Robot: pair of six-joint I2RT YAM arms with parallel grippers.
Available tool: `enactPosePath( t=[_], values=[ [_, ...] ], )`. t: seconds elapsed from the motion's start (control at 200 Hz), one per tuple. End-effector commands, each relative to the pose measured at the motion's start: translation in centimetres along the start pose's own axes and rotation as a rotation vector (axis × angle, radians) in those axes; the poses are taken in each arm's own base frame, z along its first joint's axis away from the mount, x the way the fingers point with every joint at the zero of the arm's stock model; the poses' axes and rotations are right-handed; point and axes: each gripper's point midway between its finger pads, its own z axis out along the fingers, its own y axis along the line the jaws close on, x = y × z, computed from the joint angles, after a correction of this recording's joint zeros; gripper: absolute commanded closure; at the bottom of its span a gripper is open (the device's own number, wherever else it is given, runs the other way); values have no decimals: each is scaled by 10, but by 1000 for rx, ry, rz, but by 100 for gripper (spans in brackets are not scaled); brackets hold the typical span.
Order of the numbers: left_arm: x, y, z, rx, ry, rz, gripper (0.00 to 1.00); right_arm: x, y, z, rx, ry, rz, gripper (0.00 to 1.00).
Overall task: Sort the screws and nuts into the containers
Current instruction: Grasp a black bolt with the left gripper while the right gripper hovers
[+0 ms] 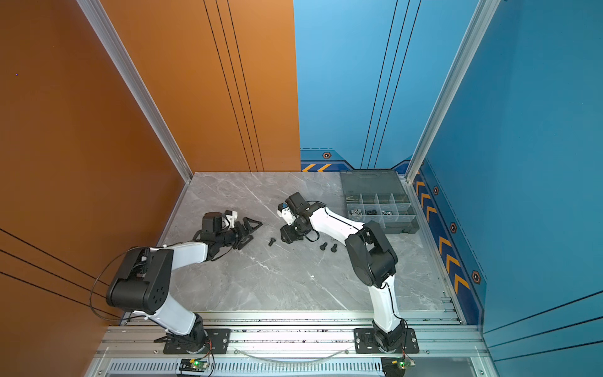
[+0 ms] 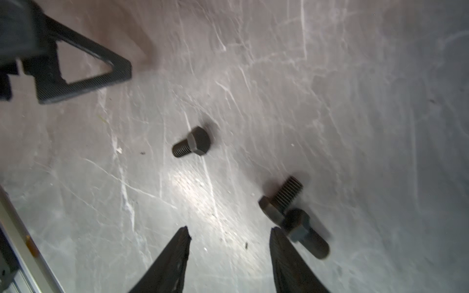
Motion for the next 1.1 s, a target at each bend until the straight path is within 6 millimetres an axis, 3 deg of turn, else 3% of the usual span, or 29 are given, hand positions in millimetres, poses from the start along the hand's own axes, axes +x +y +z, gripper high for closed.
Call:
enactPosePath(
  t=[0.0, 0.04, 0.07, 0.22, 0.436, 0.601, 0.621, 0.721, 0.731, 0.756, 0.826, 1.091],
  values=[
    [-4, -8, -9, 30, -24, 14, 2, -28, 7, 6, 8, -88, 58, 45],
    [-4, -8, -11, 29, -28, 13, 2, -25, 2, 18, 20, -65, 82, 45],
    [-4, -7, -12, 28, -32, 12, 2, -23, 17, 24, 15, -50, 66, 45],
    [-4, -2, -15, -3, -37, 14, 2, -19, 26, 33, 56, -18, 45, 45],
    [6, 6, -15, -164, -1, 113, 0, -13, 12, 26, 90, -15, 71, 45],
    [13, 15, -21, -331, 11, 221, 6, -3, -4, 18, 99, -12, 101, 45],
    [13, 15, -21, -345, 11, 231, 7, -9, -2, 5, 97, -40, 101, 45],
    [14, 16, -21, -391, 7, 275, 12, -6, 0, -4, 93, -51, 93, 45],
    [14, 15, -20, -391, 7, 281, 12, -7, -11, -8, 104, -57, 112, 45],
    [15, 15, -19, -398, 9, 294, 13, -7, -17, -12, 112, -62, 119, 45],
    [17, 13, -15, -416, 11, 343, 19, -8, -22, -22, 119, -80, 127, 45],
    [29, 6, 12, -427, 52, 463, 26, -21, -32, -56, 91, -161, 167, 45]
  ],
)
